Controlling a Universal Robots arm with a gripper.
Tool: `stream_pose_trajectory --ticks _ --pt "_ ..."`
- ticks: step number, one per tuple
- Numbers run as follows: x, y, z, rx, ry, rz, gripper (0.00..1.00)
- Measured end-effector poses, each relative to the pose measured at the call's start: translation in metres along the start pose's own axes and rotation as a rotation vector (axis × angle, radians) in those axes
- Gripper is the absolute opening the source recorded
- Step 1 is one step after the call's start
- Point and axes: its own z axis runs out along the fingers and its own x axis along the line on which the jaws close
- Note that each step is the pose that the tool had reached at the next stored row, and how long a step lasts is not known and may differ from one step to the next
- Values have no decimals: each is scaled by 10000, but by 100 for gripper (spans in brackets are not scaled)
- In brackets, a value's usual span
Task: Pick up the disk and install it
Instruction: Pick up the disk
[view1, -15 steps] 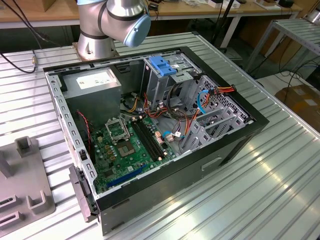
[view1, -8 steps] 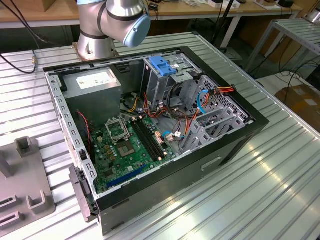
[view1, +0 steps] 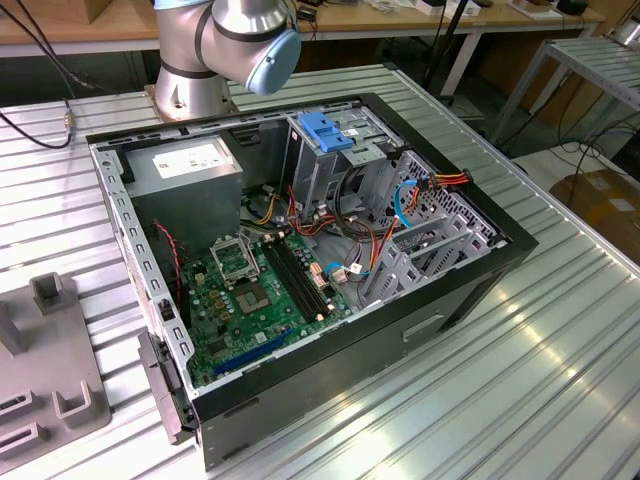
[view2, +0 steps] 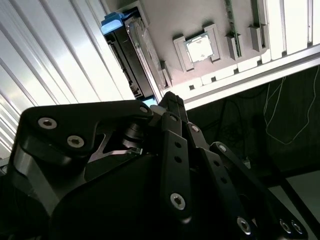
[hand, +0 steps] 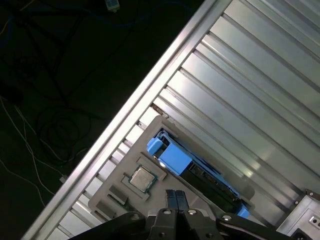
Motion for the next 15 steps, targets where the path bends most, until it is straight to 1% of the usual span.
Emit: stream_pose_trajectory --ticks 8,15 --pt "0 0 0 1 -1 -19 10" --pt "0 0 0 11 -7 -259 10"
